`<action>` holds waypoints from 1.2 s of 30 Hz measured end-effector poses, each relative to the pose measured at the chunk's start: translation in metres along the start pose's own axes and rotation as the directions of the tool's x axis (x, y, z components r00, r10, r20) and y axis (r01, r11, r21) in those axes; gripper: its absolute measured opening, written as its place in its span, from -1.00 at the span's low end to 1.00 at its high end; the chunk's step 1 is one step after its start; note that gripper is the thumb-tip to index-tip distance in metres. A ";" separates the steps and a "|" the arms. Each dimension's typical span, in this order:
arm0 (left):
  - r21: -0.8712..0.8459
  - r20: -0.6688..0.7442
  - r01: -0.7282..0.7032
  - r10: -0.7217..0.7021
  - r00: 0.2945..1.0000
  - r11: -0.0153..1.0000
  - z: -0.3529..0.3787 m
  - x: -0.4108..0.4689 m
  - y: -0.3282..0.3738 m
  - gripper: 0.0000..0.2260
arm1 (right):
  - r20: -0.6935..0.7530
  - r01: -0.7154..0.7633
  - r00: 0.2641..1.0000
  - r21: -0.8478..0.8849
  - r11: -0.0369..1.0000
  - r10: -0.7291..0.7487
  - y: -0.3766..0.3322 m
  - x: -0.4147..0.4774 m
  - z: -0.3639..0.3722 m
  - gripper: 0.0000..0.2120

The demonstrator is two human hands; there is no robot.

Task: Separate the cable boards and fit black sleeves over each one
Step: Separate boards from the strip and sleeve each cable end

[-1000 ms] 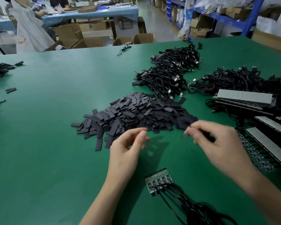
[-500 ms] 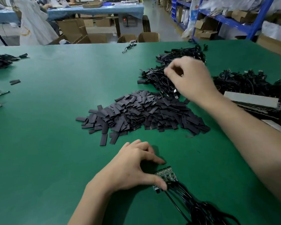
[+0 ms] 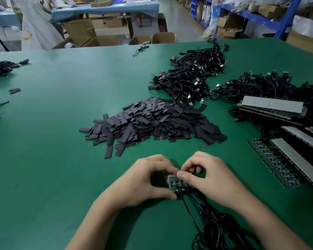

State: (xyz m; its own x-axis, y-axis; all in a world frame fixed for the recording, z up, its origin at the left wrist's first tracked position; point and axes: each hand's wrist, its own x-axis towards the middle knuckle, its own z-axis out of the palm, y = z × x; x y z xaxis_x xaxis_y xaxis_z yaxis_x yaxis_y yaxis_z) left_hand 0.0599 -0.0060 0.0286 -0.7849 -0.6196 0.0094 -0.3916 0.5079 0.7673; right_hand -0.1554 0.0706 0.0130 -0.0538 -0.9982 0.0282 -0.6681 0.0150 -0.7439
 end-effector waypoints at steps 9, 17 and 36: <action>-0.472 -0.104 0.108 -0.178 0.979 0.875 0.013 0.008 0.005 -0.87 | -0.020 -0.062 0.997 0.419 0.906 0.078 0.003 -0.005 -0.001 -0.71; -0.556 -0.180 0.042 -0.170 0.969 0.830 0.020 0.011 0.008 -0.94 | 0.091 -0.087 0.995 0.458 0.884 0.051 0.000 -0.005 -0.002 -0.73; -0.387 -0.421 -0.205 0.026 0.907 0.899 0.026 0.009 0.020 -0.95 | -0.283 0.008 0.959 0.131 0.991 0.030 0.001 -0.004 -0.003 -0.85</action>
State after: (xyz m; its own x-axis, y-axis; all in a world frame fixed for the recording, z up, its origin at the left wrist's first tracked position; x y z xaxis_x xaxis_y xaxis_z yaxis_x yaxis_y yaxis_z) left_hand 0.0330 0.0141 0.0277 -0.5194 -0.8008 0.2982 -0.0048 0.3517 0.9361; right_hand -0.1578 0.0744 0.0138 -0.2812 -0.9399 0.1936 -0.5658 -0.0006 -0.8245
